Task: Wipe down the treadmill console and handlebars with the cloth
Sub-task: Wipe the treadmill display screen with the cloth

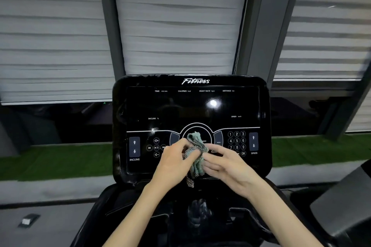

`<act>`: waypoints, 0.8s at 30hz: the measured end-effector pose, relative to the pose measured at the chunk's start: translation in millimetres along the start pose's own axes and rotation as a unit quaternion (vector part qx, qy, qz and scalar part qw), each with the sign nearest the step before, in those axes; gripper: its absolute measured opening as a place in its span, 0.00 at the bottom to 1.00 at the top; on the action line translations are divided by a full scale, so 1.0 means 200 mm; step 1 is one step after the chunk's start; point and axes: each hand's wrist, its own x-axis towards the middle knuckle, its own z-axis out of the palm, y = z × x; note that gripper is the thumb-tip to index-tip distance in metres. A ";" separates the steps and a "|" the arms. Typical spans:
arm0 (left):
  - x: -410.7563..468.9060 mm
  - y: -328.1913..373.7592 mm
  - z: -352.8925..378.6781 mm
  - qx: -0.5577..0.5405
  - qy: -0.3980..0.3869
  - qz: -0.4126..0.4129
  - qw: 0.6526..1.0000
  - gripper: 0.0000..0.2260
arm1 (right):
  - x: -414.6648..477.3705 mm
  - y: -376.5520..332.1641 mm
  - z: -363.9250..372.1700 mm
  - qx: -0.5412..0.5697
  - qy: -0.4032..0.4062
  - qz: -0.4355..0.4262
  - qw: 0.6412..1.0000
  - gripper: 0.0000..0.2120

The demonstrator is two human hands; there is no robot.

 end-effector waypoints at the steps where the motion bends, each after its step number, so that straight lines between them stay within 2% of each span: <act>1: -0.01 0.01 -0.01 -0.017 -0.001 -0.013 1.000 0.04 | 0.00 0.01 0.01 -0.047 0.022 -0.008 0.999 0.18; 3: -0.02 0.00 -0.01 -0.052 -0.002 -0.038 0.998 0.04 | 0.01 0.03 0.02 -0.108 0.049 -0.020 0.993 0.17; 8: -0.06 -0.01 -0.01 -0.198 0.021 -0.088 0.976 0.03 | 0.03 0.06 0.02 -0.133 0.105 -0.050 0.984 0.07; 12: -0.10 -0.03 -0.01 -0.277 0.032 -0.118 0.953 0.08 | 0.03 0.08 0.03 -0.128 0.106 -0.045 0.985 0.08; 18: -0.14 -0.06 -0.04 -0.286 0.071 -0.140 0.945 0.16 | 0.04 0.09 0.03 -0.094 0.085 -0.027 0.992 0.10; 24: -0.18 -0.08 -0.07 -0.287 0.076 -0.170 0.940 0.06 | 0.06 0.09 0.05 -0.081 0.062 -0.045 0.994 0.11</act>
